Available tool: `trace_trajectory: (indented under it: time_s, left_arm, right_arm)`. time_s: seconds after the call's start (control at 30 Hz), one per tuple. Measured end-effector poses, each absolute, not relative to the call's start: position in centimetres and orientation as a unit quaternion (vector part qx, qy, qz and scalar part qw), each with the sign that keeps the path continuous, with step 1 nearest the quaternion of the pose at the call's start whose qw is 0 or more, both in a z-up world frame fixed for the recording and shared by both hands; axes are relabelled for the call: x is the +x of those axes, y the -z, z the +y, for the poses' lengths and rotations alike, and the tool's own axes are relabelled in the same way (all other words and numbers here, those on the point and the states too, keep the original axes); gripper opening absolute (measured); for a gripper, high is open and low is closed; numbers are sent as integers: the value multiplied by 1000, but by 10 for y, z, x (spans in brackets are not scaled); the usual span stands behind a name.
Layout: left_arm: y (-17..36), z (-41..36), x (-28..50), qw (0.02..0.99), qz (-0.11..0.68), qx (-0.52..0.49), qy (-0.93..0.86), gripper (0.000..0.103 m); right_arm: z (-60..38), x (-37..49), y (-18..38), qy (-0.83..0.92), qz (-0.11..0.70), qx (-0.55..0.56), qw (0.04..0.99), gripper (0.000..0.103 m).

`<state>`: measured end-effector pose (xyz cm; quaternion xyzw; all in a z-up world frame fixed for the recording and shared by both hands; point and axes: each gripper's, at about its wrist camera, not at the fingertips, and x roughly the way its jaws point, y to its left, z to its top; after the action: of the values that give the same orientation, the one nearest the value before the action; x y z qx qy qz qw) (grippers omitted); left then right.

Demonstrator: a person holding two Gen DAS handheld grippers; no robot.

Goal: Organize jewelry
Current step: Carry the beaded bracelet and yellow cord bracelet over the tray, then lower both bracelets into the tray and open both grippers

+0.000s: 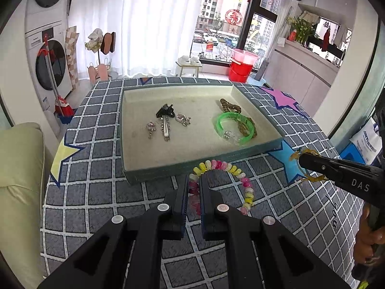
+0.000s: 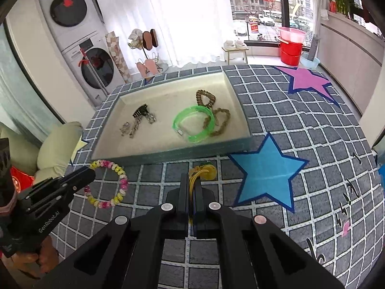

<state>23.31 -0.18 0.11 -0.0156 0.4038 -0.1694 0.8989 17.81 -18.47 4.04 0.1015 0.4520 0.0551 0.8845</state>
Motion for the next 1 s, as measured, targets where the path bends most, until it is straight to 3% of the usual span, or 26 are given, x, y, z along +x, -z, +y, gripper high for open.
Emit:
trace_trajectory:
  time_s: [0.5, 1.0]
  left_arm:
    - [-19, 10, 284, 908, 388, -22, 156, 23]
    - [8, -27, 358, 901, 412, 13, 133, 23]
  right_arm:
    - [-186, 231, -60, -68, 441, 99, 889, 2]
    - [-198, 317, -24, -59, 461, 105, 879, 2]
